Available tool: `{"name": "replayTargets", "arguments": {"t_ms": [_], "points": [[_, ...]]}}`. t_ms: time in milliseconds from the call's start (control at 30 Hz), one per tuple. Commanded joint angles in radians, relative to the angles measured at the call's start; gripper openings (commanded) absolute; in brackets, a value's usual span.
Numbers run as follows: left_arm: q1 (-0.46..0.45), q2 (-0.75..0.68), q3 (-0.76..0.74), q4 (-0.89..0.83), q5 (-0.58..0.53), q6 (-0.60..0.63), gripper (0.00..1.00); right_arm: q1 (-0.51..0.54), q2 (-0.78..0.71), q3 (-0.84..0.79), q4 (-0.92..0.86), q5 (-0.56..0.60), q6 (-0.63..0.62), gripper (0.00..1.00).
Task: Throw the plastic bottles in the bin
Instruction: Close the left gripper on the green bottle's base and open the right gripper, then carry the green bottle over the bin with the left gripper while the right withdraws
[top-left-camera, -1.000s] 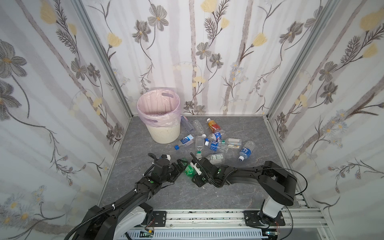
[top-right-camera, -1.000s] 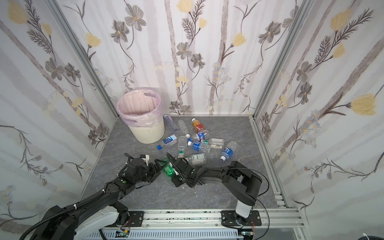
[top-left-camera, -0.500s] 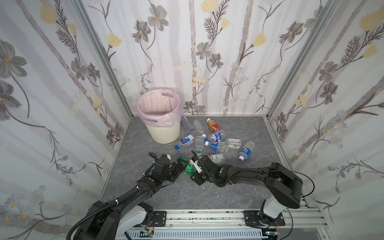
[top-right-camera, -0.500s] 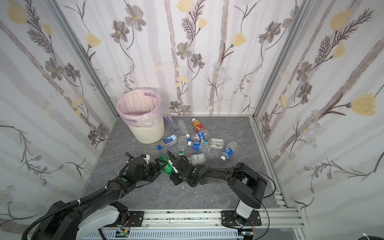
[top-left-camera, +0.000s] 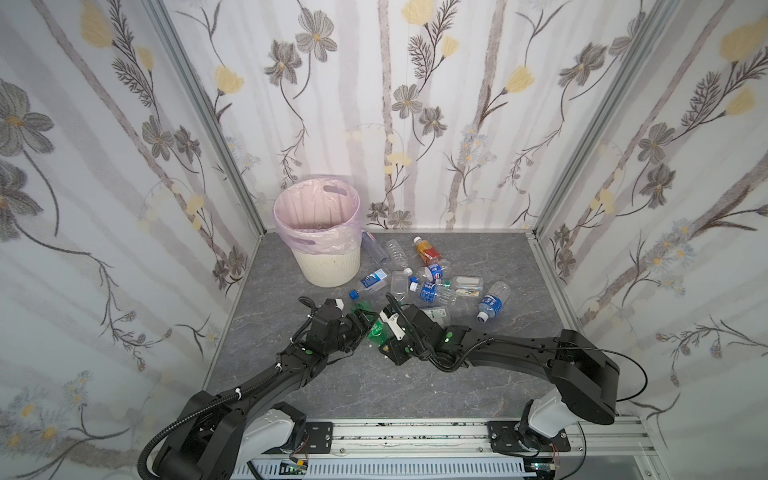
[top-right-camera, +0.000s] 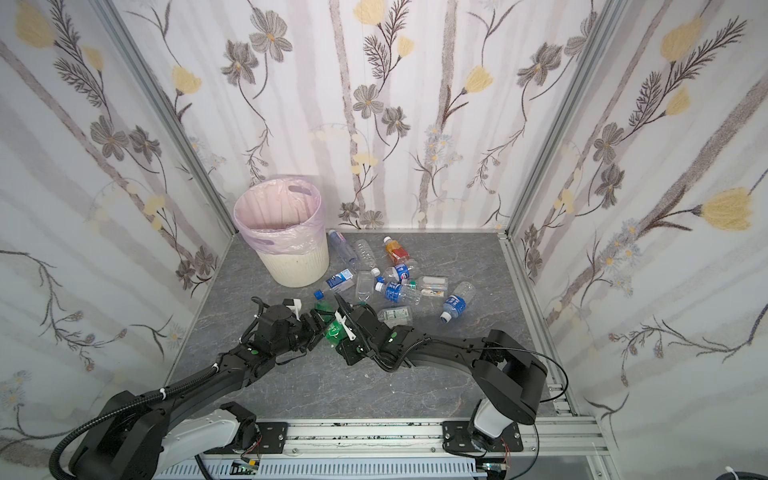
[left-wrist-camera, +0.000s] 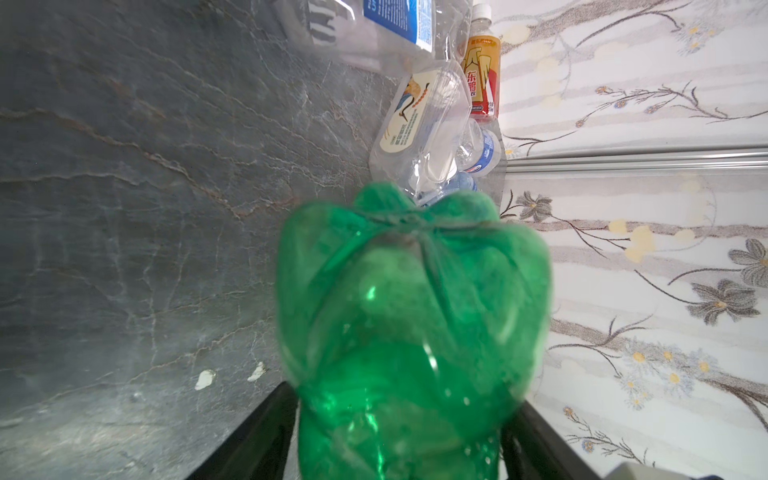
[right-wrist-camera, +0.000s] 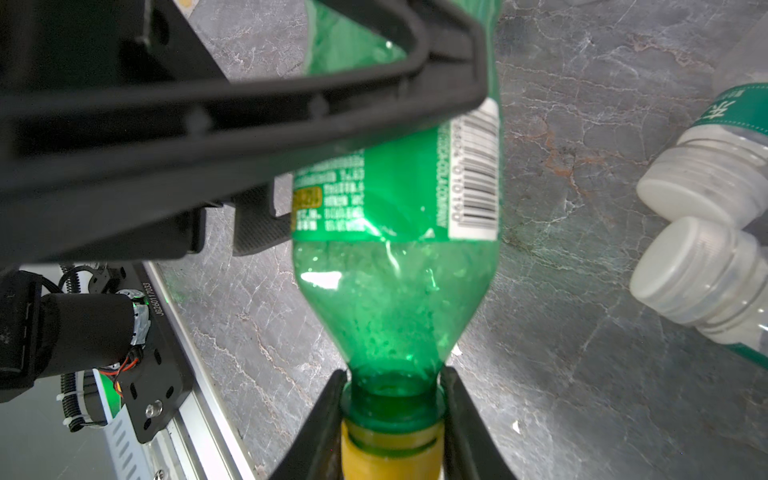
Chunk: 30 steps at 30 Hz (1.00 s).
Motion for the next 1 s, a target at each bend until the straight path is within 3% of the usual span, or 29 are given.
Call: {"name": "replayTargets", "arguments": {"t_ms": [0, 67, 200, 567, 733, 933, 967], "points": [[0.004, 0.005, 0.01, 0.038, -0.014, 0.001, 0.68, 0.002, -0.015, 0.015, 0.013, -0.003, 0.008, 0.25], [0.003, 0.003, 0.011, 0.04, -0.017, 0.004, 0.6, 0.003, -0.018, 0.021, 0.007, -0.006, 0.008, 0.25], [0.005, -0.009, 0.007, 0.039, -0.031, 0.0, 0.57, 0.006, -0.035, 0.031, -0.003, -0.012, 0.008, 0.28], [0.028, -0.039, 0.05, 0.022, -0.058, -0.013, 0.51, 0.003, -0.135, 0.06, -0.087, 0.048, -0.004, 0.6], [0.042, -0.059, 0.115, -0.011, -0.105, -0.019, 0.5, -0.031, -0.227, 0.059, -0.136, 0.09, -0.025, 0.67], [0.059, -0.084, 0.259, -0.076, -0.179, -0.024, 0.49, -0.133, -0.321, 0.109, -0.17, 0.104, -0.058, 0.98], [0.062, -0.081, 0.293, -0.078, -0.188, -0.023, 0.49, -0.15, -0.329, 0.129, -0.171, 0.109, -0.068, 1.0]]}}
